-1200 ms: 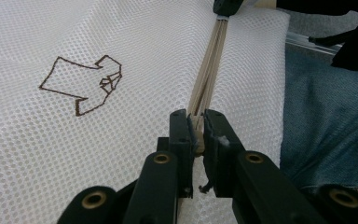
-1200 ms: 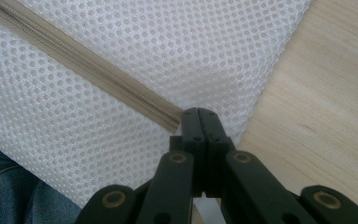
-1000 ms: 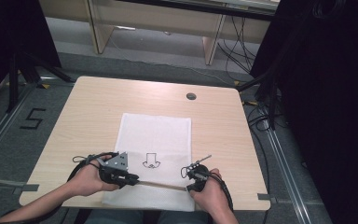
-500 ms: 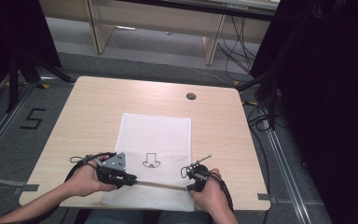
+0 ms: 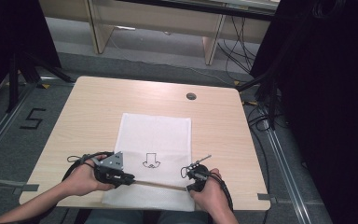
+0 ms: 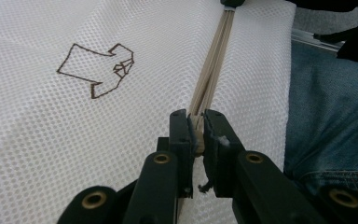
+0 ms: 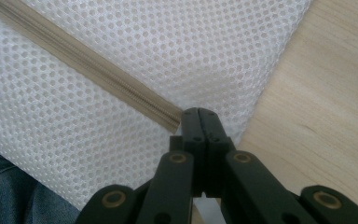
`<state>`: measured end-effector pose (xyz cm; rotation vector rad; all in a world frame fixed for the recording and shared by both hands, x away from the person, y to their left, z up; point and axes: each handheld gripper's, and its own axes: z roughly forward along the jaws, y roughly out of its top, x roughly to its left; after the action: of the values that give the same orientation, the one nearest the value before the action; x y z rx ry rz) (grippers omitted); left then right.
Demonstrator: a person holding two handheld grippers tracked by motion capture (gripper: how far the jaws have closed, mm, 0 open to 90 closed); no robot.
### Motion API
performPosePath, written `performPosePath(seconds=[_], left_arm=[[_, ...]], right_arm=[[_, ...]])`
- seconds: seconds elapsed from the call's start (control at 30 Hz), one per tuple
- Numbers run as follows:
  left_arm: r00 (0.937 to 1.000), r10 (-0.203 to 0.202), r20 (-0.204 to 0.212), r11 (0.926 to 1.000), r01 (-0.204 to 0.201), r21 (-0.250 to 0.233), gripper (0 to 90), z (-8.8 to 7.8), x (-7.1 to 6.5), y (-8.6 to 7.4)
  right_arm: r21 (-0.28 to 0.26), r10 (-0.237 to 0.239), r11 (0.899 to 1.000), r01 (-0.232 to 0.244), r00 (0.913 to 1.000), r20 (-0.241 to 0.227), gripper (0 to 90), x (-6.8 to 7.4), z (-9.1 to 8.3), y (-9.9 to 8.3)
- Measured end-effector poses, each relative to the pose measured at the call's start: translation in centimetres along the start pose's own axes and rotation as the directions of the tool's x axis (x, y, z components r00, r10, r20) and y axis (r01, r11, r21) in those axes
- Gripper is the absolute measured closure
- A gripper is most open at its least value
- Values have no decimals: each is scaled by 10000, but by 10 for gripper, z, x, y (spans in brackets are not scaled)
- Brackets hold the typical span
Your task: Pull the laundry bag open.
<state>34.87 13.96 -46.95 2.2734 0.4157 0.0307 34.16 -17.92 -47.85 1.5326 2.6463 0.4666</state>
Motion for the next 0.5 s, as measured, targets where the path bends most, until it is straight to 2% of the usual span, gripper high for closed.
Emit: performPosePath(seconds=[0.5], left_arm=[[10000,54,-15,9999,-54,107,819,-2,0,-2]], right_arm=[[-7,-3,10000,3,10000,1,900,0,0,0]])
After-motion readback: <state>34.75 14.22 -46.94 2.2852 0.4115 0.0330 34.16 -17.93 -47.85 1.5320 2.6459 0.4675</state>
